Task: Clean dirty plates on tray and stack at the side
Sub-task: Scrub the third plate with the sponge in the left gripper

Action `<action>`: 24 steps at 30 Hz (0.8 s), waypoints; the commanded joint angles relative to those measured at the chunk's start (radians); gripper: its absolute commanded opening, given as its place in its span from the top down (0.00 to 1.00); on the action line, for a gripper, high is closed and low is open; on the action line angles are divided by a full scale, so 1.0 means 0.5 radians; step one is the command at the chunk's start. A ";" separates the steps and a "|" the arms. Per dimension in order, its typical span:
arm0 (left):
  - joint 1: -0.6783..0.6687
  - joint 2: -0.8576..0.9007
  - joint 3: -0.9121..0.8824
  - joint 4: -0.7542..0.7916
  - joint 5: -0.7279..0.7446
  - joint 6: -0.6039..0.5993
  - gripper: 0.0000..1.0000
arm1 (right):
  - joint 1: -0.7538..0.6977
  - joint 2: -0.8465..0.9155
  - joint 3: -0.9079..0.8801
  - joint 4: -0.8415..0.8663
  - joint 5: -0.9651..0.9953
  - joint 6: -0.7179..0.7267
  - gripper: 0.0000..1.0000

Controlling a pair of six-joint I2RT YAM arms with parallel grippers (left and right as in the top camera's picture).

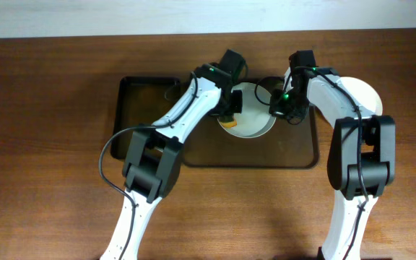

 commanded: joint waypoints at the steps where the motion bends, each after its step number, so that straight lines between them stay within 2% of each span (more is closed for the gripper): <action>1: 0.021 0.076 0.056 -0.008 0.207 0.095 1.00 | 0.039 0.017 -0.029 0.018 0.031 0.004 0.96; 9: 0.001 0.260 0.056 0.278 0.184 0.166 1.00 | 0.039 0.018 -0.029 0.009 0.024 0.003 0.96; 17: -0.118 0.277 0.057 -0.031 0.175 0.250 1.00 | 0.039 0.017 -0.029 0.005 0.038 -0.003 0.96; 20: -0.098 0.277 0.057 0.113 0.175 0.250 1.00 | 0.039 0.017 -0.029 -0.002 0.039 -0.003 0.96; 21: -0.073 0.277 0.057 0.262 0.128 0.249 1.00 | 0.039 0.017 -0.029 -0.003 0.039 -0.003 0.96; 24: -0.069 0.277 0.056 0.439 -0.209 0.250 1.00 | 0.039 0.017 -0.029 -0.003 0.039 -0.003 0.96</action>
